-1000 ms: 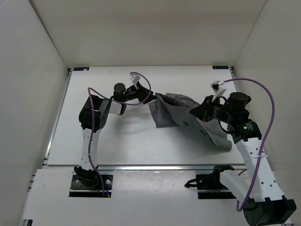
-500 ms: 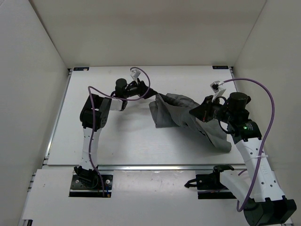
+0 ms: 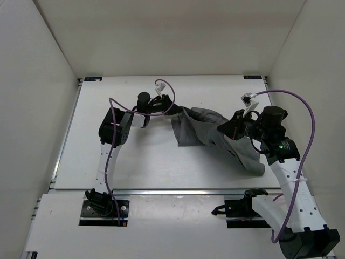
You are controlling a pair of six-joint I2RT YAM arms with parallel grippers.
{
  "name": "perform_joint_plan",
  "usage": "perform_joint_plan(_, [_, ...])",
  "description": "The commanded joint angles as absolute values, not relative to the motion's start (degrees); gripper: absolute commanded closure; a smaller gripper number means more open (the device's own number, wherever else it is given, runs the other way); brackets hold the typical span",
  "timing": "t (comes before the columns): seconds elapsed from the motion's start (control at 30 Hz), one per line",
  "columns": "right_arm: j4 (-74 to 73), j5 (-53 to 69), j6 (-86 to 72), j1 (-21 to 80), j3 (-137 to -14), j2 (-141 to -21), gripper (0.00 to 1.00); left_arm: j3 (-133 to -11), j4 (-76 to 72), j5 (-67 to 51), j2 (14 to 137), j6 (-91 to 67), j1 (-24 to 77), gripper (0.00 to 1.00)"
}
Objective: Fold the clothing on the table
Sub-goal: Flatten the skirt out
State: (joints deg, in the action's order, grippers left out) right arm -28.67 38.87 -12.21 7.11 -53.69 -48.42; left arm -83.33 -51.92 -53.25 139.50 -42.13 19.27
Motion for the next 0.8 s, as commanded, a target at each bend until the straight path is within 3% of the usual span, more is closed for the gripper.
perform_joint_plan(0.0, [-25.8,39.6,-12.1,7.5,-55.5,-47.3,1.00,-83.7,-62.4,-56.7,139.2,-49.1,19.8,0.30])
perform_joint_plan(0.1, [-25.8,38.9,-12.5,7.6,-55.1,-47.1,1.00,-83.8,-71.2,-58.1,141.5,-57.3,19.3,0.41])
perform_joint_plan(0.17, [-25.7,39.7,-12.0,7.7,-55.0,-47.3,1.00,-85.8,-73.6,-59.1,143.1,-60.9,19.9,0.39])
perform_joint_plan(0.23, [-25.4,39.7,-12.2,7.6,-54.9,-47.1,1.00,-88.5,-74.5,-59.6,145.0,-63.6,20.0,0.47])
perform_joint_plan(0.27, [-25.5,39.7,-12.5,7.4,-54.8,-47.0,1.00,-90.5,-74.4,-60.6,145.9,-64.9,20.6,0.70])
perform_joint_plan(0.37, [-25.8,39.2,-12.0,7.0,-54.8,-46.8,1.00,-93.5,-71.8,-61.5,147.6,-65.0,21.4,0.99])
perform_joint_plan(0.6, [-25.7,39.2,-11.8,7.1,-54.1,-46.3,1.00,-88.9,-71.9,-60.5,144.0,-64.0,20.7,1.00])
perform_joint_plan(0.77, [-25.4,39.1,-10.9,7.1,-54.6,-46.6,1.00,-79.1,-68.4,-59.2,131.1,-57.6,17.7,1.00])
